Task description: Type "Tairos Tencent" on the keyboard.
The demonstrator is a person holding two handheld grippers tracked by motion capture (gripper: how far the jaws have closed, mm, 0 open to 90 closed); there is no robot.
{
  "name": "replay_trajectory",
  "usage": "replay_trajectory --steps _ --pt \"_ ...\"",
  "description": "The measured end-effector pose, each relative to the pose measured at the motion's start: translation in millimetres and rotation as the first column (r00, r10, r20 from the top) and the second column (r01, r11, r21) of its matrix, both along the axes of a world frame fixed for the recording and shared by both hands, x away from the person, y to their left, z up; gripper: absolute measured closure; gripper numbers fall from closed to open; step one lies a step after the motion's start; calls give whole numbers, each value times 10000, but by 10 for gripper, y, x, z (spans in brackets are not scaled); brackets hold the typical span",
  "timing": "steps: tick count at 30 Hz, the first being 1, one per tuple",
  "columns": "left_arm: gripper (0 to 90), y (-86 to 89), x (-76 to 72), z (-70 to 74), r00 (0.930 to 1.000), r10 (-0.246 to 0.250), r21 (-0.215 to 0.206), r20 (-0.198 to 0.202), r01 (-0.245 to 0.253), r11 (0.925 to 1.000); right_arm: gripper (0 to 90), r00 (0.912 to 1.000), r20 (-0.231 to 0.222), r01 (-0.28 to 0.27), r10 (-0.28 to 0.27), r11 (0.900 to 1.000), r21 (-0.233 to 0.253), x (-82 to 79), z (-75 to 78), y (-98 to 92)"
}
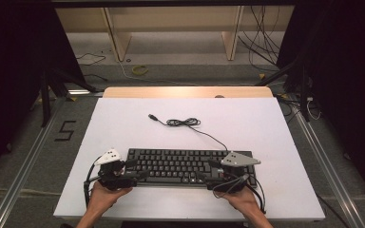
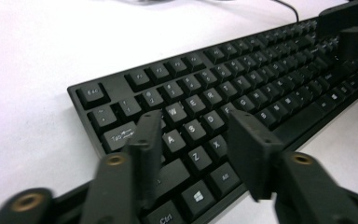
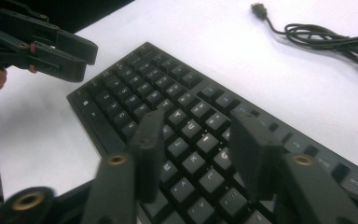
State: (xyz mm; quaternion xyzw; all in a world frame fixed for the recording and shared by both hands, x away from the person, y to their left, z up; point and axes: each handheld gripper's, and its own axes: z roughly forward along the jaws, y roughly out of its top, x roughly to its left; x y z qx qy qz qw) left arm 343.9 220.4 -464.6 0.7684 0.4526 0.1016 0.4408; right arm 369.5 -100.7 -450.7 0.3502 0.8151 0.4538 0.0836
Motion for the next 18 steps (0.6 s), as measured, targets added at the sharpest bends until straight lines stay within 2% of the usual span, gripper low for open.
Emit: replay_trajectory --steps 1,4,11,18 --pt "640 4 4 -3 9999 3 141 -120 -1 9999 621 10000 0 0 0 10000 0 0 0 0" --pt "713 11 17 -17 9993 103 351 -348 -91 9993 691 9998 -93 -157 157 9998 -88 32 -23 97" --pt "836 17 21 -24 9989 43 740 -460 -9 9973 818 9988 -292 -387 381 9990 -207 113 -69 282" --pt "891 6 23 -39 9981 -35 887 -607 89 9960 885 9979 -466 -470 455 9984 -321 187 -119 426"
